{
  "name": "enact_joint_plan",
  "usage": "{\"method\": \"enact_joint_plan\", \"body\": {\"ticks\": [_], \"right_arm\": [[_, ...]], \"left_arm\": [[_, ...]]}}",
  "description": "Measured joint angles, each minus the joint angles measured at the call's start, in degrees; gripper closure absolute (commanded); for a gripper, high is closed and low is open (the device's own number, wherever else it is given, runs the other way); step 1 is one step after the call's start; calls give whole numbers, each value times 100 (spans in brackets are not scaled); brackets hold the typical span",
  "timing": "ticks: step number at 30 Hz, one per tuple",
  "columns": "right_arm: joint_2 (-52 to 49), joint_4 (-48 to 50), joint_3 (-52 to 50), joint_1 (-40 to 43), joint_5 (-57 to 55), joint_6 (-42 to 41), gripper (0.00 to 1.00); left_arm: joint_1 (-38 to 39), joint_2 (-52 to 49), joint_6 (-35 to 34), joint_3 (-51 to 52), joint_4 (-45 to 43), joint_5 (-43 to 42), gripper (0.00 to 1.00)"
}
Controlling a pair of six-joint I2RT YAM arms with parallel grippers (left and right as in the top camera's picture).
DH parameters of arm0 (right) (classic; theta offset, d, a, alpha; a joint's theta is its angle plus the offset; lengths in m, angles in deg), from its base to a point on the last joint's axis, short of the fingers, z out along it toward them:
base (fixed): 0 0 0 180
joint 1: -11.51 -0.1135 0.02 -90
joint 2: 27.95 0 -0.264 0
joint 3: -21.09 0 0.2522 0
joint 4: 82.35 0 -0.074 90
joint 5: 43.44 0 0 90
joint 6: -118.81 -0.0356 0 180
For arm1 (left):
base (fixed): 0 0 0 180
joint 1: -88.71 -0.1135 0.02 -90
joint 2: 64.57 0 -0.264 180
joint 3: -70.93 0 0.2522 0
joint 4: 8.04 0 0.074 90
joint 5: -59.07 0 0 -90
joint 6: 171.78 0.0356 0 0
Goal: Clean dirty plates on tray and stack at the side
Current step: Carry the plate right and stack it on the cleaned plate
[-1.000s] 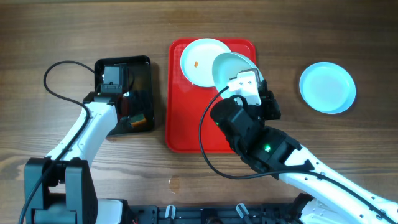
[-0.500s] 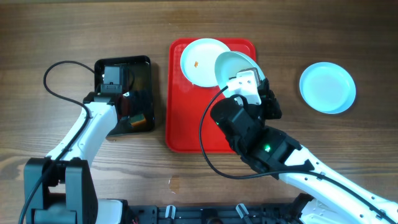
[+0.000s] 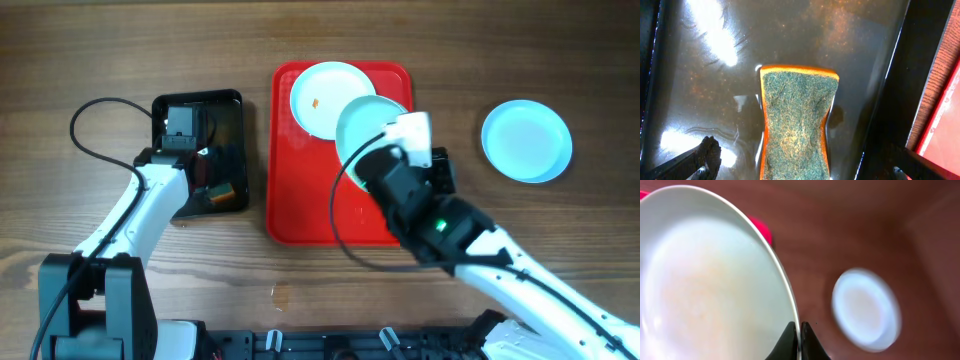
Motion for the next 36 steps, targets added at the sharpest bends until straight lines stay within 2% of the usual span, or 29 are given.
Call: {"method": "enact_joint_plan", "body": {"ticks": [6,9,10,17,20,22,24,25,30,36], "right_arm": [[0,-304,0,1641,1641,-1134,96],[0,-295,0,2677,2481,-1416,96],[0,-286,0,3353,3018,-1545,96],[-55,-254,0,6017,4664,-1729,96],[-297,-251,0,6808,4975,-1755,96],[-564,-212,0,7165,5088,-1770,95],[-826,-37,-2,7366,5139,-1768,74],[-990,101,-2,7440,5182,-1738,71],[-1368,428,-2,7490,5796,-1318,70],[-1047,452,-2,7156,7016,-555,67]], "left_arm": [[0,0,0,0,0,0,0],[0,0,0,0,-2,0,0],[0,0,0,0,0,0,0],[0,0,0,0,2,0,0],[0,0,0,0,0,0,0],[0,0,0,0,0,0,0],[0,0,0,0,2,0,0],[0,0,0,0,-2,0,0],[0,0,0,0,0,0,0],[0,0,0,0,0,0,0]]}}
